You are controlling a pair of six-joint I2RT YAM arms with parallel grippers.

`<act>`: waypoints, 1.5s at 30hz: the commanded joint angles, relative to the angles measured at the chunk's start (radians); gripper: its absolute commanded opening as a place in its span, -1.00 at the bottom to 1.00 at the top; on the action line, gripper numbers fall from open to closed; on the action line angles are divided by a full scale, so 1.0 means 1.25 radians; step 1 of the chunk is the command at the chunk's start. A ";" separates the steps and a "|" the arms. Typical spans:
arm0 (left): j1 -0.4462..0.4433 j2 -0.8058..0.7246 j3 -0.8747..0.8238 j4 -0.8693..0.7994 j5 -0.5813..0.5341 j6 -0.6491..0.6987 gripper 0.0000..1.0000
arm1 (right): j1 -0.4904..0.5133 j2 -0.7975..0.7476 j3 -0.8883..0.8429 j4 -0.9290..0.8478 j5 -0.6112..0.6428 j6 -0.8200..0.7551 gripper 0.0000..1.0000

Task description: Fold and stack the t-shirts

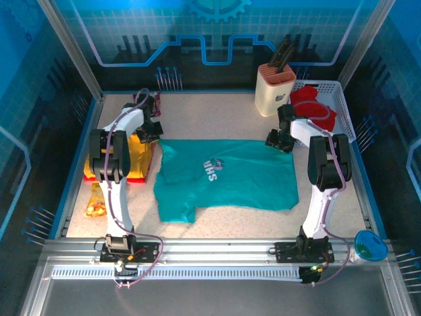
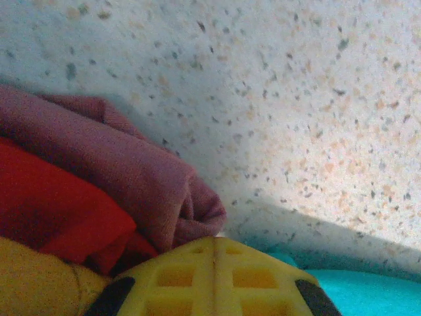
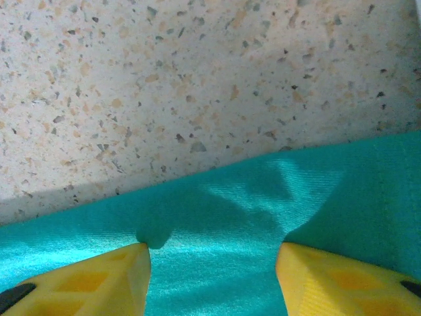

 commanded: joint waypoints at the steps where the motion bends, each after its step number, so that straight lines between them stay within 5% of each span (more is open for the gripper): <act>1: 0.028 0.001 0.037 0.021 -0.021 -0.016 -1.00 | -0.016 -0.005 -0.031 -0.037 0.029 0.013 0.11; 7: 0.025 -0.026 0.033 0.047 0.044 -0.018 -0.97 | -0.007 -0.052 -0.062 0.022 -0.031 -0.006 0.24; 12: -0.003 -0.095 0.019 0.039 0.082 -0.015 -0.42 | 0.010 -0.101 -0.065 0.031 -0.030 -0.028 0.37; 15: -0.036 -0.140 0.015 0.022 0.080 -0.012 -0.27 | 0.020 -0.130 -0.062 0.029 -0.015 -0.053 0.41; 26: -0.211 -0.161 -0.081 0.000 0.080 -0.089 -0.28 | 0.031 -0.128 -0.082 -0.011 -0.008 -0.083 0.39; 33: -0.227 -0.162 -0.180 0.054 0.055 -0.095 -0.28 | 0.031 -0.134 -0.144 0.011 -0.022 -0.093 0.39; 38: -0.211 -0.099 -0.110 -0.013 0.049 -0.064 -0.35 | 0.032 -0.154 -0.162 -0.002 -0.013 -0.086 0.41; 45: -0.219 -0.334 -0.269 0.034 0.094 -0.068 -0.21 | 0.036 -0.342 -0.278 -0.033 -0.022 -0.066 0.57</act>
